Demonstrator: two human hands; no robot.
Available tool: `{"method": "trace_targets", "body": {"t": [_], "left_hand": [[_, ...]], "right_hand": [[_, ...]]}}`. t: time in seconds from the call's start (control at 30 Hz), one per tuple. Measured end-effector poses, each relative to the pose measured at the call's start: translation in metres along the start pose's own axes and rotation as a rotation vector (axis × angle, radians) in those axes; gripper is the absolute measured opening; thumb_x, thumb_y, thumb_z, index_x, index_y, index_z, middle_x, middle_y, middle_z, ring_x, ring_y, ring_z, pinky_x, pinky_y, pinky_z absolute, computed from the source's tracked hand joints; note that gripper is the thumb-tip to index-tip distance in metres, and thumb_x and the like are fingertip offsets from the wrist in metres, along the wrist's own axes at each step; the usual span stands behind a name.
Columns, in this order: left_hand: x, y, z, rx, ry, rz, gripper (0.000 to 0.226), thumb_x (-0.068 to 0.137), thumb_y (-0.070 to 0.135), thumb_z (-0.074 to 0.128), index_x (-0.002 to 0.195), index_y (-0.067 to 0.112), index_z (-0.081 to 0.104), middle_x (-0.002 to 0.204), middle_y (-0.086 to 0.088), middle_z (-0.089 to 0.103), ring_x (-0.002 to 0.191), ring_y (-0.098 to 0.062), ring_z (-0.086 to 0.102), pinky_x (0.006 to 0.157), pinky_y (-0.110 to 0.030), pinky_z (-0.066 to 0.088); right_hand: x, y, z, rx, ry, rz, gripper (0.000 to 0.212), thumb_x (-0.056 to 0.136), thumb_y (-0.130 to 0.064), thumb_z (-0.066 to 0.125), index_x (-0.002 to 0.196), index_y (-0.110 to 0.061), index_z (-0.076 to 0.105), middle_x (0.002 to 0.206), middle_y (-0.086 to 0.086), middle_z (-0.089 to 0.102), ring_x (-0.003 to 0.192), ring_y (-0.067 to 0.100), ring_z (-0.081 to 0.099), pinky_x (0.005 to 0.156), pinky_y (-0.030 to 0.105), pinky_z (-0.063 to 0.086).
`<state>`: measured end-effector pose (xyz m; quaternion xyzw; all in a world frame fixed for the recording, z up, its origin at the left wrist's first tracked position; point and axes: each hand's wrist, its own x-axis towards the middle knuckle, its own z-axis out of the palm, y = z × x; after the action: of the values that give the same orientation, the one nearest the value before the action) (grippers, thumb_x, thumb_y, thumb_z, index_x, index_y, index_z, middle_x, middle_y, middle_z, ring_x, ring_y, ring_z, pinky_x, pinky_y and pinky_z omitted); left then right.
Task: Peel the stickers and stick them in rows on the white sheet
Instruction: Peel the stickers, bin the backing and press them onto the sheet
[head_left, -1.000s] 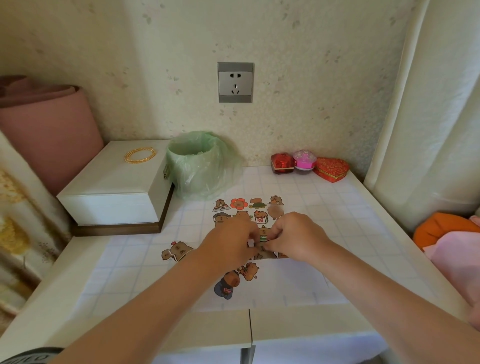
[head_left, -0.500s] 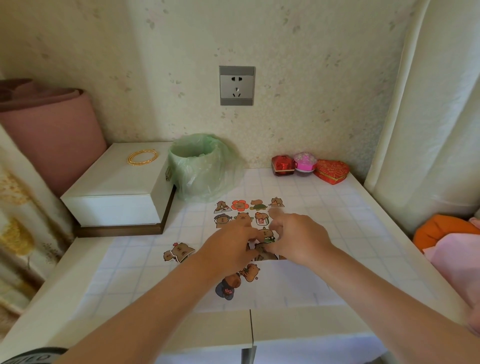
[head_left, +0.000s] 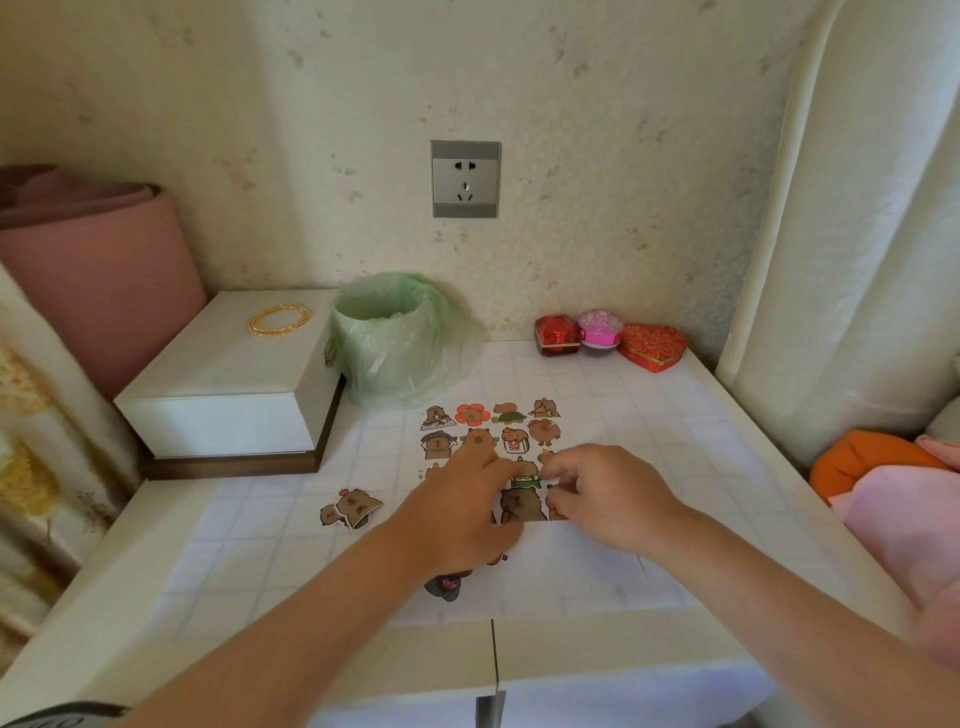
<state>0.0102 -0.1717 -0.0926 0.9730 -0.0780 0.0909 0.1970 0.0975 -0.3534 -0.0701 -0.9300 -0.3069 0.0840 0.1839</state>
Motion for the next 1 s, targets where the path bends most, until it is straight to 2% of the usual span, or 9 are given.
{"method": "trace_targets", "body": {"t": [0.1,0.27,0.4,0.57,0.63,0.7,0.83,0.93,1.0], "left_hand": [[0.0,0.0,-0.002,-0.035,-0.033,-0.045,0.051,0.085,0.031,0.066,0.134,0.027,0.053,0.112,0.005,0.049,0.104,-0.01,0.042,0.088,-0.029,0.045],[0.003,-0.003,-0.005,-0.133,-0.044,-0.162,0.045,0.088,0.029,0.068,0.131,0.03,0.054,0.11,0.009,0.053,0.101,-0.009,0.046,0.084,-0.021,0.04],[0.002,-0.005,-0.003,-0.117,-0.081,-0.146,0.049,0.088,0.031,0.07,0.133,0.031,0.054,0.113,0.008,0.049,0.106,-0.011,0.043,0.09,-0.024,0.039],[0.005,-0.007,-0.006,-0.207,-0.113,-0.181,0.053,0.086,0.022,0.072,0.135,0.033,0.054,0.113,0.009,0.048,0.108,-0.012,0.044,0.093,-0.027,0.042],[0.006,-0.008,-0.006,-0.207,-0.128,-0.176,0.053,0.088,0.013,0.067,0.136,0.032,0.054,0.12,0.004,0.05,0.122,-0.015,0.043,0.1,-0.029,0.04],[0.006,-0.008,-0.006,-0.157,-0.142,-0.165,0.054,0.089,0.011,0.062,0.138,0.032,0.054,0.125,0.001,0.049,0.125,-0.018,0.041,0.104,-0.035,0.04],[0.003,-0.004,-0.007,-0.113,-0.126,-0.181,0.05,0.088,0.018,0.064,0.135,0.028,0.054,0.122,0.006,0.048,0.115,-0.018,0.045,0.095,-0.032,0.044],[0.002,-0.001,-0.01,-0.205,-0.128,-0.221,0.045,0.083,0.02,0.068,0.127,0.026,0.057,0.112,0.007,0.048,0.092,-0.016,0.05,0.07,-0.025,0.045],[0.002,0.0,-0.013,-0.219,-0.15,-0.243,0.047,0.082,0.02,0.07,0.126,0.025,0.055,0.113,0.006,0.05,0.086,-0.013,0.051,0.066,-0.023,0.043]], "right_hand": [[0.001,-0.003,0.005,-0.028,0.001,-0.051,0.026,0.093,-0.031,0.058,0.115,-0.037,0.07,0.09,-0.015,0.056,0.085,0.009,0.054,0.068,0.028,0.043],[0.005,-0.009,0.008,-0.028,0.008,-0.097,0.024,0.094,-0.03,0.059,0.113,-0.038,0.072,0.079,-0.015,0.055,0.081,0.012,0.058,0.064,0.03,0.046],[0.006,-0.011,0.008,-0.066,-0.006,-0.096,0.016,0.092,-0.03,0.06,0.097,-0.034,0.074,0.079,-0.008,0.058,0.08,0.015,0.059,0.064,0.031,0.046],[0.01,-0.012,0.007,-0.003,-0.015,-0.037,0.014,0.091,-0.029,0.063,0.095,-0.033,0.075,0.083,-0.019,0.059,0.088,0.008,0.061,0.073,0.029,0.05],[0.011,-0.012,0.008,0.032,-0.01,-0.006,0.011,0.09,-0.031,0.063,0.091,-0.035,0.073,0.082,-0.02,0.062,0.085,0.007,0.062,0.071,0.027,0.049],[0.014,-0.012,0.01,0.072,-0.002,0.029,0.009,0.089,-0.032,0.065,0.085,-0.036,0.072,0.078,-0.02,0.064,0.081,0.006,0.063,0.066,0.026,0.048],[0.017,-0.014,0.008,0.108,-0.032,0.052,0.011,0.085,-0.032,0.069,0.075,-0.037,0.068,0.077,-0.019,0.067,0.079,0.004,0.063,0.067,0.027,0.05],[0.017,-0.014,0.003,0.114,-0.089,0.022,0.011,0.087,-0.032,0.067,0.077,-0.036,0.066,0.082,-0.015,0.068,0.081,0.006,0.064,0.075,0.033,0.054],[0.015,-0.012,-0.001,0.115,-0.116,0.001,0.007,0.09,-0.033,0.066,0.083,-0.034,0.066,0.085,-0.013,0.069,0.083,0.008,0.063,0.08,0.035,0.054]]}}
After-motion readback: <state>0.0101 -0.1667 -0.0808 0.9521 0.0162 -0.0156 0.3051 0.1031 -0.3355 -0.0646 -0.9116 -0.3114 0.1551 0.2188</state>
